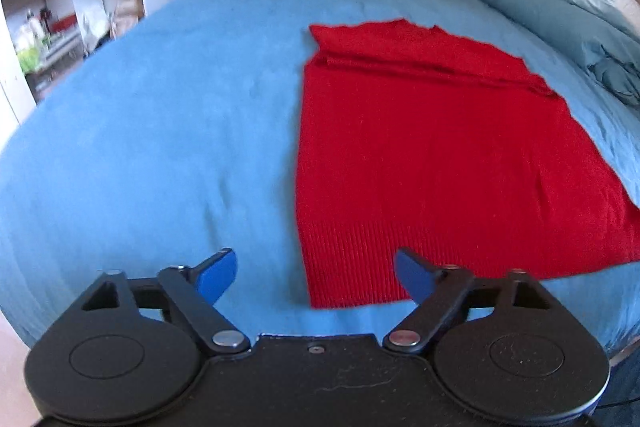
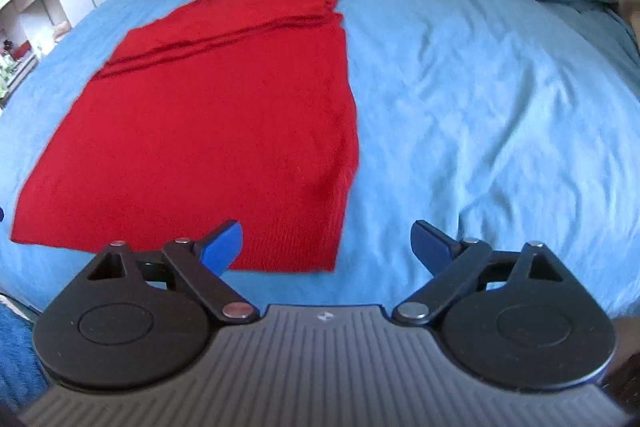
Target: Fold small clothes
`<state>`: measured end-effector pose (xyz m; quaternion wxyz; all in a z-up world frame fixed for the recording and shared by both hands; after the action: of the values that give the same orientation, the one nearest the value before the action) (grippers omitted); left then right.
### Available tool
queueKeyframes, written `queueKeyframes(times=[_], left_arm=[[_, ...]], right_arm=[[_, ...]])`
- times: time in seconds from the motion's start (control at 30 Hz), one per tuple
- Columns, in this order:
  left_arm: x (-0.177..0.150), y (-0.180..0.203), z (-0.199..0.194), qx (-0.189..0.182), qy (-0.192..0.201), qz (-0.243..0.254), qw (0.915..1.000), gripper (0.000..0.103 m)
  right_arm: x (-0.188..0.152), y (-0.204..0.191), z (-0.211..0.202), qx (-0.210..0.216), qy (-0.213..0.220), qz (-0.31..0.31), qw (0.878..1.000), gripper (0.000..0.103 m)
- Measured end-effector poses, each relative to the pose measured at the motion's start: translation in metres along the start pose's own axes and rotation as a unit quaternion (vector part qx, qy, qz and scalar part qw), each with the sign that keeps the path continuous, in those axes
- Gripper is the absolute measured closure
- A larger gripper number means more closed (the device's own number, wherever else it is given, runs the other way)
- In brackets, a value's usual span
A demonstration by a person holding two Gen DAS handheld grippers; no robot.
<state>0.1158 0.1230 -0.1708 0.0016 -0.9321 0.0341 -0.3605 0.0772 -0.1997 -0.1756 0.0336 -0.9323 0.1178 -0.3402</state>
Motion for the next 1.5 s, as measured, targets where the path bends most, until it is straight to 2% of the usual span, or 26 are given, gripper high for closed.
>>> queueKeyframes(times=[0.07,0.17,0.23,0.53,0.6,0.73,0.8,0.9,1.03,1.27,1.5], left_arm=[[-0.006,0.002,0.005,-0.007,0.001,-0.015,0.9999,0.019],[-0.010,0.006,0.012,-0.015,0.000,-0.029,0.9995,0.030],[-0.011,0.009,0.016,-0.015,-0.002,-0.030,0.9994,0.040],[-0.018,0.016,0.024,-0.003,0.011,-0.026,0.9996,0.053],[-0.018,0.015,0.025,-0.001,0.012,-0.026,0.9996,0.057],[-0.017,0.014,0.025,-0.002,0.011,-0.034,0.9994,0.079],[-0.017,0.015,0.025,-0.003,0.012,-0.035,0.9993,0.087],[-0.017,0.015,0.024,-0.002,0.011,-0.038,0.9992,0.094],[-0.016,0.015,0.023,-0.001,0.010,-0.041,0.9991,0.097],[-0.005,0.012,0.000,-0.009,0.032,-0.054,0.9980,0.098],[0.045,0.011,-0.041,-0.035,0.082,-0.068,0.9937,0.099]], right_arm=[[-0.008,0.001,0.006,-0.005,0.000,0.008,1.000,0.000],[-0.019,0.003,0.015,-0.001,-0.004,0.033,0.999,0.000],[-0.025,0.003,0.020,0.001,-0.005,0.044,0.999,0.005],[-0.029,0.002,0.032,-0.011,0.014,0.056,0.998,0.017],[-0.027,0.003,0.032,-0.009,0.023,0.057,0.998,0.023],[-0.023,0.002,0.034,-0.004,0.036,0.061,0.998,0.033],[-0.021,0.000,0.035,-0.001,0.039,0.057,0.998,0.046],[-0.019,-0.002,0.037,0.000,0.042,0.050,0.998,0.062],[-0.016,0.000,0.039,0.008,0.043,0.059,0.997,0.079],[-0.009,0.000,0.026,0.019,0.065,0.066,0.996,0.080],[0.027,-0.002,-0.003,0.056,0.097,0.088,0.990,0.081]])
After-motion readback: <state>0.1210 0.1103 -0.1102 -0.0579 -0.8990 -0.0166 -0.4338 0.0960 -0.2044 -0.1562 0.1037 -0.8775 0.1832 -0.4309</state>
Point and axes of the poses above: each gripper's, at about its wrist camera, not at the fingertips, and z roughly the way its jaws point, y to its right, x to its top, the point moved 6 cm from there along z, roughly the way its jaws point, and after that the axes turned 4 degrees about x, right-handed, at the moved point
